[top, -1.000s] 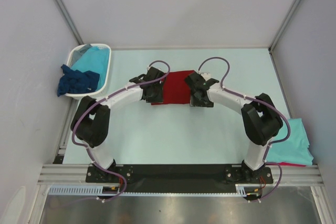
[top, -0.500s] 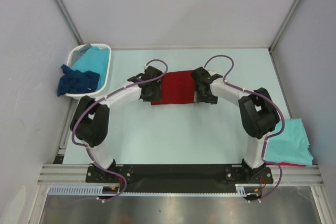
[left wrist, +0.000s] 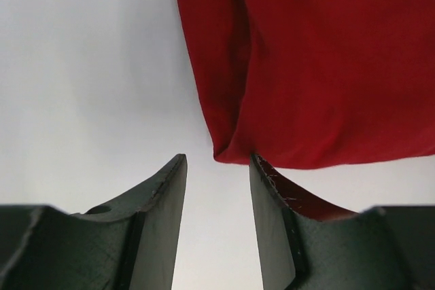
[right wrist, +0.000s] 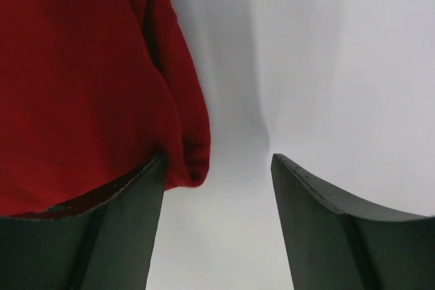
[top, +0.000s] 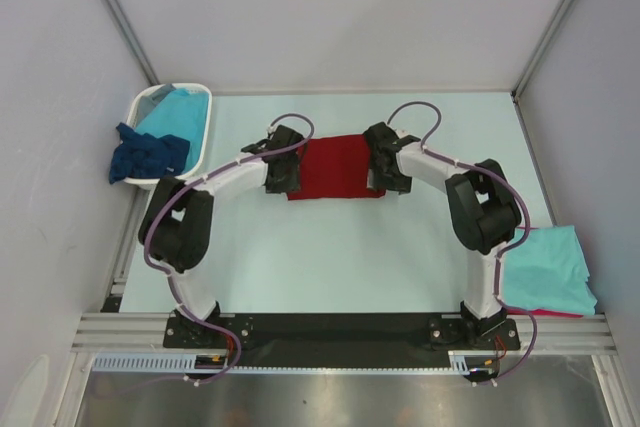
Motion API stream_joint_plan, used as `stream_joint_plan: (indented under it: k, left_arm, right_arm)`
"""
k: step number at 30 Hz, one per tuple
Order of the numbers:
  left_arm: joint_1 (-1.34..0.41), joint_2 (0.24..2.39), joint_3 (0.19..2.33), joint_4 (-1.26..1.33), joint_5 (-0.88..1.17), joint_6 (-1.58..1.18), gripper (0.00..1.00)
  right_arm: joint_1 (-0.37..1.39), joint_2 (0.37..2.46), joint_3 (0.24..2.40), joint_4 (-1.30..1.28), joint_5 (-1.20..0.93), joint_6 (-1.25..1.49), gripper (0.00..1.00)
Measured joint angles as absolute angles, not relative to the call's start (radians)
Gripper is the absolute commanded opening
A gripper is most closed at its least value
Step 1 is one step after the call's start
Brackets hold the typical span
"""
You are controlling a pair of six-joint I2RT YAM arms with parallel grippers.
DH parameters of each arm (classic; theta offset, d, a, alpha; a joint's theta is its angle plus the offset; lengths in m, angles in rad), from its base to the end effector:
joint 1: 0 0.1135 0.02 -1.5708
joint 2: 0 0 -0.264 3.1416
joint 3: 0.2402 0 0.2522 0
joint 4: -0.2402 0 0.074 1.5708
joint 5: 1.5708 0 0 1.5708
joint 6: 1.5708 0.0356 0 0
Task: Fold and stack the t-shirts
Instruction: Smooth out wrinkles on the folded tshirt
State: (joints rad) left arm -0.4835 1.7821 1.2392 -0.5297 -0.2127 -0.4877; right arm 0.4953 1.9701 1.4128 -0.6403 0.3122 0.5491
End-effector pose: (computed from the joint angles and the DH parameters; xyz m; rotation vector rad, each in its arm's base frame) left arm 0.3294 -0.1645 0.2009 -0.0762 2.6037 -0.0633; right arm 0.3585 0.1813 0.1776 0.1508 2.6604 -0.1125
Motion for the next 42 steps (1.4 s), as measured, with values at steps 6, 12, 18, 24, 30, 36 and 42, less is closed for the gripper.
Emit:
stream_joint_plan:
  k: [6,12,18,24,30,36,42]
  left_arm:
    - [-0.483,1.886,1.254,-0.533,-0.18,-0.488,0.46]
    - [-0.483,1.906,1.275,-0.537,-0.164,-0.488,0.45]
    - [-0.483,1.921,1.282,-0.537,-0.146,-0.488,0.39]
    - [-0.483,1.924,1.286,-0.533,-0.13,-0.488,0.31]
    - [-0.483,1.924,1.287,-0.532,-0.12,-0.488,0.18]
    - [-0.483,1.924,1.291,-0.536,-0.112,-0.487,0.0]
    - [-0.483,1.923,1.291,-0.541,-0.101,-0.488,0.0]
  right_arm:
    - [0.493,2.016,1.446,-0.639,0.292,0.548,0.67]
    - [0.488,2.024,1.455,-0.642,0.275,0.545,0.64]
    - [0.487,2.027,1.455,-0.631,0.255,0.546,0.51]
    - [0.487,2.028,1.452,-0.611,0.226,0.549,0.36]
    - [0.488,2.025,1.437,-0.578,0.21,0.555,0.12]
    - [0.489,1.998,1.394,-0.534,0.2,0.573,0.0]
    - [0.49,1.924,1.277,-0.469,0.196,0.614,0.0]
